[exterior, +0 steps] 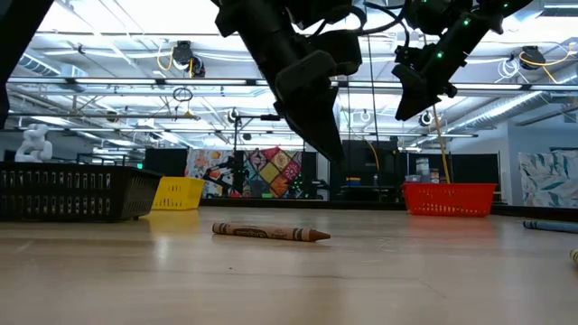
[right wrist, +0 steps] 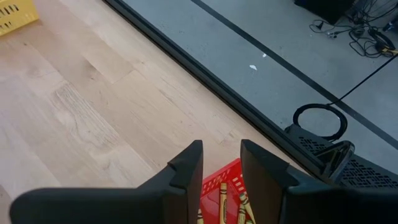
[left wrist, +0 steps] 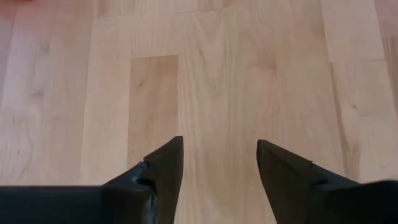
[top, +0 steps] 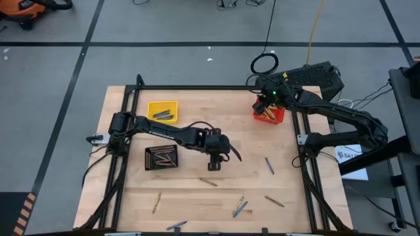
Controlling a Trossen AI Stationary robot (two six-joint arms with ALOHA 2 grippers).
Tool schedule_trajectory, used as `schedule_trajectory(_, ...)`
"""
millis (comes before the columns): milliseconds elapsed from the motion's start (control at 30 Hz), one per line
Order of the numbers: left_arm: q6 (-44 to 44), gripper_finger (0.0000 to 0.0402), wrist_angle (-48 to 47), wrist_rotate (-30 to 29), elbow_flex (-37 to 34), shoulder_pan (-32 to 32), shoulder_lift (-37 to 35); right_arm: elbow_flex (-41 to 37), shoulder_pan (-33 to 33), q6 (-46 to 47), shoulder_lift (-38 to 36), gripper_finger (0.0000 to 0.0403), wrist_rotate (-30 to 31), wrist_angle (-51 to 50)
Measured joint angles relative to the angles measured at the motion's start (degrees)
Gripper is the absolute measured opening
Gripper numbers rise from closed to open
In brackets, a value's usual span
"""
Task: Sort crayons
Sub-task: Put the brown crayon into the black bin
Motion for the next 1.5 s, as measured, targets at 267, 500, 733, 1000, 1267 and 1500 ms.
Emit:
schedule_trajectory(267, -0.20, 0.0208, 0.65, 0.19, 0.00, 0.02, 0.00, 0.00, 0.00, 0.00, 0.00, 0.0096, -0.02, 0.02)
schedule_trajectory(500, -0.20, 0.0209, 4.61, 0.55, 0.00, 2.60, 0.00, 0.00, 0.00, 0.00, 0.00, 0.0096, -0.02, 0.02)
schedule_trajectory(733, -0.20, 0.0209, 7.94, 0.63, 0.02, 3.02, 0.00, 0.00, -0.02, 0.00, 0.00, 0.0096, -0.02, 0.10)
schedule_trajectory(1000, -1.65, 0.0209, 10.78, 0.90, 0.02, 2.92, 0.00, 0.00, -0.02, 0.00, 0.00, 0.0096, -0.02, 0.04)
schedule_trajectory(1267, -2.43, 0.0208, 12.29, 2.40, 0.01, 3.29, 0.00, 0.00, 0.00, 0.00, 0.00, 0.0096, -0.02, 0.06)
schedule_trajectory(1500, -4.59, 0.0208, 11.62, 1.60, 0.01, 3.77, 0.05, 0.00, 0.00, 0.00, 0.00, 0.0096, -0.02, 0.06)
